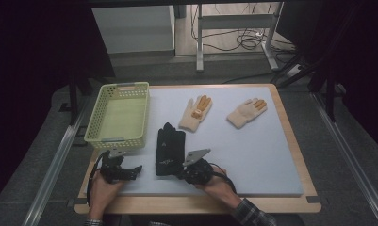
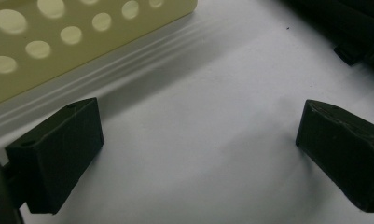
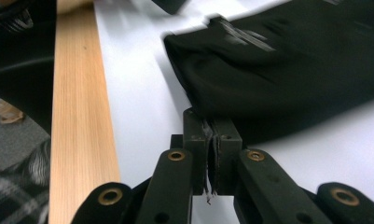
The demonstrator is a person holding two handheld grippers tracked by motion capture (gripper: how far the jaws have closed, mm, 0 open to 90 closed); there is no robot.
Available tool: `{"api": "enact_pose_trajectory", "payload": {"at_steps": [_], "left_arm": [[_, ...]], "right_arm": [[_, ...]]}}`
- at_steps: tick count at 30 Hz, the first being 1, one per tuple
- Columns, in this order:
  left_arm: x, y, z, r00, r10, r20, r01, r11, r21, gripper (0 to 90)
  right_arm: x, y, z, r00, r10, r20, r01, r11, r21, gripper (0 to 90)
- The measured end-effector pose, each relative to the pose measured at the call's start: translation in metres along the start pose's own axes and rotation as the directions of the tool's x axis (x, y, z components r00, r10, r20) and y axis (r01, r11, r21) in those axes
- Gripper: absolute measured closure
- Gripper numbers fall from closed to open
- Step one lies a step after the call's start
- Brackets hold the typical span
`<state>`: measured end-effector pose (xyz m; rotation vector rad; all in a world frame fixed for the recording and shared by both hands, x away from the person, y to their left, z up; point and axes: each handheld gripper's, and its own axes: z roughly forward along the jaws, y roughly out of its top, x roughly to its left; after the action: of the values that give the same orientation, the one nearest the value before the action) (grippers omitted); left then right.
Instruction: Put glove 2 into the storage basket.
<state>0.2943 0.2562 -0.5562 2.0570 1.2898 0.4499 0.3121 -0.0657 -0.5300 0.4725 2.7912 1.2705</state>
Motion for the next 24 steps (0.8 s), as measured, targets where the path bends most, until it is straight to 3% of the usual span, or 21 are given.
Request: {"api": "enact_pose_trajectory", "payload": {"at_steps": [3,4,6,20,24], "left_arm": [[0.0,0.0,0.0,1.0,-0.001,-0.001,0.001,1.0,0.0,0.8],[0.0,0.0,0.0,1.0,-0.001,-0.001,0.001,1.0,0.001,0.7],[0.0,0.0,0.0,1.0,-0.001,-0.002,0.001,1.0,0.001,0.7],[0.006,-0.003,-0.006,0.9999,-0.005,0.014,0.005,0.9999,0.013,1.7],[0.005,-0.003,-0.005,0.9999,0.008,0.01,-0.008,0.9998,0.016,1.3]], "right_arm": [[-0.006,-0.007,-0.012,0.9995,0.012,0.028,-0.012,1.0,-0.002,86.6],[-0.018,-0.012,-0.019,0.997,0.047,0.062,-0.047,0.999,-0.001,88.2],[-0.025,-0.012,-0.015,0.9955,0.069,0.065,-0.069,0.998,-0.004,88.4],[-0.011,0.023,0.041,0.9988,-0.006,0.048,0.006,1.0,0.006,88.5],[-0.012,0.022,0.036,0.9985,-0.003,0.055,0.003,1.0,0.004,86.3]]}}
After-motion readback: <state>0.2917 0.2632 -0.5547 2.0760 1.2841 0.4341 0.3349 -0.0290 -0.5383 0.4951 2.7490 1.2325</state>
